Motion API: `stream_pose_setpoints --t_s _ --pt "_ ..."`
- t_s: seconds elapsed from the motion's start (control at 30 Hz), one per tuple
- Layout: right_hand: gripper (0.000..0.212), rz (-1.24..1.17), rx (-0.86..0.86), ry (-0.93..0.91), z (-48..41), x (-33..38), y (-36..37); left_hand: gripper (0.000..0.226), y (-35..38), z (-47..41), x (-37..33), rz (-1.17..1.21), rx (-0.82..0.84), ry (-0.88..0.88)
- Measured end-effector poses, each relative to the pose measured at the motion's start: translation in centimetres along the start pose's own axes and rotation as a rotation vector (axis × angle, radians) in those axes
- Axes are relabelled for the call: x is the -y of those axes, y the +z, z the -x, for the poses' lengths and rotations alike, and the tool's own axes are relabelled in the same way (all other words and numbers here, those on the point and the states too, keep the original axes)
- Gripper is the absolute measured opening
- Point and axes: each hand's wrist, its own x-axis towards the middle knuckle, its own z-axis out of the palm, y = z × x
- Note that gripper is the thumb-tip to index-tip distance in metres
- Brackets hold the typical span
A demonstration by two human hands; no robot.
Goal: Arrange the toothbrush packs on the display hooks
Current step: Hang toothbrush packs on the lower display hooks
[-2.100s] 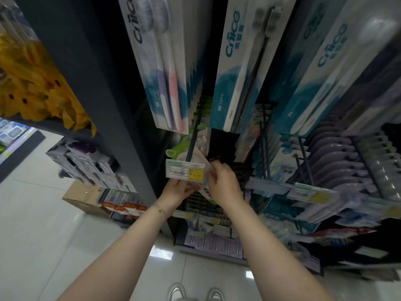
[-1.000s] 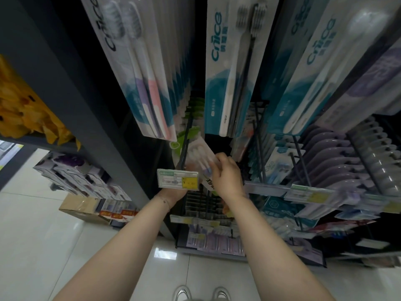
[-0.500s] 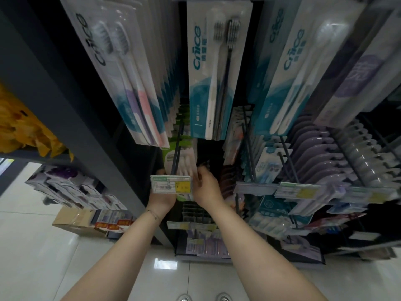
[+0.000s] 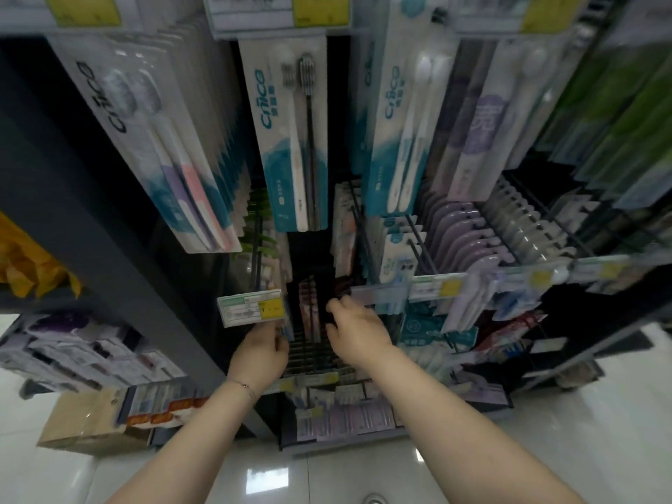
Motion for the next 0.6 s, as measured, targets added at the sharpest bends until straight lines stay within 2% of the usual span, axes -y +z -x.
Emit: stream_pose_setpoints --t_s 0.07,0.23,0.43,0.6 --pt "0.033 0.040 -0.001 0.004 1.2 -0.9 -0.7 0.022 0.5 0.1 -0.9 -0.060 0.033 0.092" --pt "0.024 0.096 -0.020 0.059 3.6 -3.4 -2.8 0.009 2.3 1.0 -4.5 -0.214 0.087 0.287" --pt "0.035 0.088 -0.047 0.103 7.0 -8.3 -4.6 0.017 5.6 1.8 -9.4 -0.339 0.097 0.373" --pt "0.030 0.025 -0.081 0.137 9.7 -14.0 -7.2 0.011 9.4 2.7 -14.7 -0.354 0.068 0.398"
